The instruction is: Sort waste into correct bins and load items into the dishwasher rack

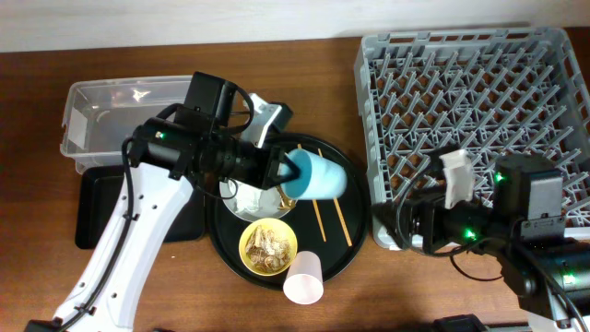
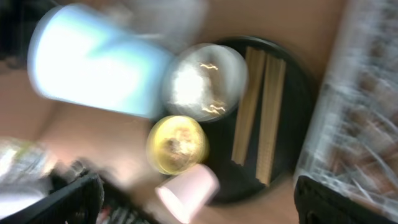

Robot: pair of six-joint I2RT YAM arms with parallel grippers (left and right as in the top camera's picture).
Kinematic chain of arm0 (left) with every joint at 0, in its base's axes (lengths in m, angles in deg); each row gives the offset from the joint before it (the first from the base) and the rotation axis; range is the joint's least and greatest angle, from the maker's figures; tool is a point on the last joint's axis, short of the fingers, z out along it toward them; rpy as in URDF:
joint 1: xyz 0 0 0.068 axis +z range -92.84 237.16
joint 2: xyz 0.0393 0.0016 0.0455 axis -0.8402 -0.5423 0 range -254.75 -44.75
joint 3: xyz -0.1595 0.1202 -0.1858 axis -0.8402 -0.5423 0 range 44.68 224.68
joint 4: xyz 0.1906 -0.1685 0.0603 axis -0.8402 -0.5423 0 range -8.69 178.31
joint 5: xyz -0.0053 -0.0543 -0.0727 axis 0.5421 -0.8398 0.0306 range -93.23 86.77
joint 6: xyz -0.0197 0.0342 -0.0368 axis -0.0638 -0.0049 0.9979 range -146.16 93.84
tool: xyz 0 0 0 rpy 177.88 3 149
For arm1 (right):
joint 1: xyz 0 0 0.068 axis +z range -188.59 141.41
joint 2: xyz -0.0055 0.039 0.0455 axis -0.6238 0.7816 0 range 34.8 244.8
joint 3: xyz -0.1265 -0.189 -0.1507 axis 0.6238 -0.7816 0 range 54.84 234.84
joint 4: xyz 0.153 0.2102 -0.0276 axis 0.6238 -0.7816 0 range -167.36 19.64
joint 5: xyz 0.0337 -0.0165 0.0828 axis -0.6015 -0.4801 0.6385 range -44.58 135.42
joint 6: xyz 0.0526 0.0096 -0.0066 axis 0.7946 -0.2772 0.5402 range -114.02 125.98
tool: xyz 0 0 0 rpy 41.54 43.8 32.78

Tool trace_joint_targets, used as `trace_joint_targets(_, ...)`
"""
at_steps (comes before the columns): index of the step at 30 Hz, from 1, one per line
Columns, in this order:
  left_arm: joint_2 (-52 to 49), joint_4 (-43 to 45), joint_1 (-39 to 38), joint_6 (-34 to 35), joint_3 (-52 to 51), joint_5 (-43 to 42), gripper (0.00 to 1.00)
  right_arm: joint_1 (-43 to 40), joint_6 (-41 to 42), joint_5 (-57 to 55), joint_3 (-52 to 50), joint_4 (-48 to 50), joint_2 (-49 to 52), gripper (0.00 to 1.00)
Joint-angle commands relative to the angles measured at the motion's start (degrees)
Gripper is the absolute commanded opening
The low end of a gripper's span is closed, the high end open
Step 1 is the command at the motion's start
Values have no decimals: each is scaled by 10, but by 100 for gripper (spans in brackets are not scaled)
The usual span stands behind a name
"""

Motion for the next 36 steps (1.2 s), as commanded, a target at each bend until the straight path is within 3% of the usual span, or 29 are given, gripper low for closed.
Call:
trace_joint_targets(1, 14, 3, 6, -117, 6, -321, 1, -2, -82, 225, 8, 70, -3, 99)
trace_joint_targets(4, 14, 19, 5, -117, 6, -403, 1, -1, 0, 246, 8, 177, 1, 99)
trace_joint_targets(6, 14, 19, 5, -117, 6, -403, 0, 14, 9, 294, 8, 214, 13, 100)
trace_joint_targets(8, 14, 19, 5, -117, 6, -403, 1, 46, 9, 294, 8, 218, 33, 94)
trace_joint_targets(10, 14, 19, 5, -117, 6, -402, 0, 79, 40, 294, 8, 249, 53, 77)
trace_joint_targets(12, 14, 18, 5, -117, 6, -388, 1, 98, 40, 293, 8, 268, 56, 69)
trace_joint_targets(14, 14, 18, 5, -117, 6, -375, 0, 100, 40, 293, 8, 272, 52, 54)
trace_joint_targets(16, 14, 16, 5, -117, 6, -352, 4, 99, 40, 290, 8, 271, 42, 49)
trace_joint_targets(17, 14, 10, 5, -110, 6, -318, 16, 99, 40, 265, 8, 269, 33, 48)
trace_joint_targets(18, 14, 1, 5, -111, 6, -290, 16, 99, 40, 222, 8, 259, 21, 47)
trace_joint_targets(19, 14, -9, 5, -111, 6, -261, 33, 99, 40, 186, 8, 247, 10, 47)
trace_joint_targets(20, 14, -15, 5, -111, 6, -234, 58, 99, 40, 153, 8, 233, 1, 47)
trace_joint_targets(21, 14, -20, 5, -103, 6, -177, 99, 98, 40, 73, 12, 181, -16, 47)
trace_joint_targets(24, 14, -41, 31, -28, 6, 35, 99, 77, 80, -142, 40, 49, -26, 47)
trace_joint_targets(25, 14, -54, 41, -24, 6, 71, 99, 62, 102, -222, 48, 7, -25, 47)
trace_joint_targets(29, 14, -80, 50, -24, 6, 86, 99, 34, 148, -367, 48, -118, 54, 48)
trace_joint_targets(36, 14, -100, 50, -24, 6, 86, 99, 34, 159, -391, 48, -155, 351, 49)
